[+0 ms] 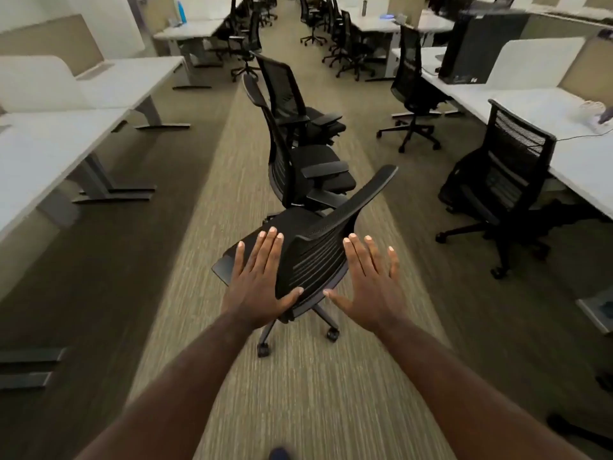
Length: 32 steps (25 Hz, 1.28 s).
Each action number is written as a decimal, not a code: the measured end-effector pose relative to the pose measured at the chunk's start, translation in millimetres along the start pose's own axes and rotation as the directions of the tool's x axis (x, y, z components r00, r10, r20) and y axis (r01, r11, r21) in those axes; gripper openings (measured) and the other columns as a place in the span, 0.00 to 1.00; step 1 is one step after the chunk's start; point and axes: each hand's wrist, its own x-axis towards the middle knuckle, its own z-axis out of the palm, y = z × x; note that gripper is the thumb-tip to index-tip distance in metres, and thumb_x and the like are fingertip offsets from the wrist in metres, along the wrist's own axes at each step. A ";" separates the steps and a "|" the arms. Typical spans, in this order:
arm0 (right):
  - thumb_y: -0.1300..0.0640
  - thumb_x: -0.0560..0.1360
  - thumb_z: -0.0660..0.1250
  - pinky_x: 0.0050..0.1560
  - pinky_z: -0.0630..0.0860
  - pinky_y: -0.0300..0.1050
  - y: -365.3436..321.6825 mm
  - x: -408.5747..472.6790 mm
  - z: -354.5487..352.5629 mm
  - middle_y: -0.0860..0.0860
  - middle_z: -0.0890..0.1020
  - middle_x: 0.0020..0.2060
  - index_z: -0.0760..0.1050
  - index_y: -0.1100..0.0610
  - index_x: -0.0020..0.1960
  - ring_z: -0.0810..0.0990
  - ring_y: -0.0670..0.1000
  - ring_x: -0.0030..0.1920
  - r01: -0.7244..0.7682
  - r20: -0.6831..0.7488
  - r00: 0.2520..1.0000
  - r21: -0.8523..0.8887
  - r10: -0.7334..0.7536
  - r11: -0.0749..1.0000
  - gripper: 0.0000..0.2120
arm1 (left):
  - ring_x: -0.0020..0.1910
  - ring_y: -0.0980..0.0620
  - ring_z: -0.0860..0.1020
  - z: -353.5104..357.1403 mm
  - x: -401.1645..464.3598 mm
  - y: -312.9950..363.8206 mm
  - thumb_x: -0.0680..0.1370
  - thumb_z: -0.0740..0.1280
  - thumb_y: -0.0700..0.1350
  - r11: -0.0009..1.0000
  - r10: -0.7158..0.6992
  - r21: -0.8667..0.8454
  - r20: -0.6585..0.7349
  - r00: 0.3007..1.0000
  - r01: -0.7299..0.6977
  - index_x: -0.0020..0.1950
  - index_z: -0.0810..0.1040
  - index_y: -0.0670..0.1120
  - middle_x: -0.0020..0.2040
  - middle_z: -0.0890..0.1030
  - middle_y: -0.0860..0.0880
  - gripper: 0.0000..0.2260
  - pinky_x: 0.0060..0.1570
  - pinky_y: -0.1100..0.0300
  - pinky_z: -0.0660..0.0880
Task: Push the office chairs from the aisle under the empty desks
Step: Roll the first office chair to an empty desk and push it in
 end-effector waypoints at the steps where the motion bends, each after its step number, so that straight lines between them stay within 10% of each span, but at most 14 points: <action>1: 0.29 0.73 0.58 0.76 0.43 0.65 11.2 1.4 -0.3 0.52 0.51 0.80 0.47 0.54 0.81 0.46 0.55 0.80 -0.012 -0.003 1.000 -0.002 0.012 1.000 0.47 | 0.79 0.51 0.38 3.9 8.4 8.6 0.74 0.53 0.71 1.000 0.017 -0.018 -0.003 1.000 -0.017 0.80 0.39 0.45 0.81 0.41 0.47 0.45 0.76 0.43 0.38; 23: 0.23 0.69 0.50 0.75 0.42 0.64 205.4 238.1 55.0 0.51 0.52 0.80 0.47 0.54 0.81 0.45 0.54 0.80 0.177 0.230 0.961 -0.085 -0.153 0.981 0.51 | 0.79 0.48 0.40 105.4 207.8 68.8 0.72 0.52 0.77 0.960 -0.265 -0.010 0.269 0.926 0.278 0.81 0.42 0.45 0.82 0.46 0.46 0.49 0.74 0.42 0.35; 27: 0.16 0.62 0.40 0.75 0.45 0.64 235.8 287.2 71.4 0.49 0.56 0.79 0.54 0.50 0.79 0.49 0.53 0.79 0.321 0.354 0.890 -0.033 -0.289 0.947 0.56 | 0.78 0.47 0.56 113.5 216.8 84.1 0.71 0.52 0.78 0.904 -0.405 -0.006 0.308 0.861 0.427 0.80 0.55 0.45 0.79 0.60 0.46 0.48 0.75 0.47 0.54; 32: 0.14 0.59 0.38 0.75 0.51 0.62 262.6 332.4 86.0 0.50 0.69 0.73 0.63 0.50 0.75 0.61 0.53 0.75 0.462 0.371 0.821 0.016 -0.434 0.887 0.58 | 0.44 0.50 0.79 113.2 223.3 91.6 0.62 0.46 0.85 0.815 -0.569 0.083 0.297 0.767 0.573 0.55 0.75 0.53 0.48 0.81 0.52 0.43 0.43 0.52 0.79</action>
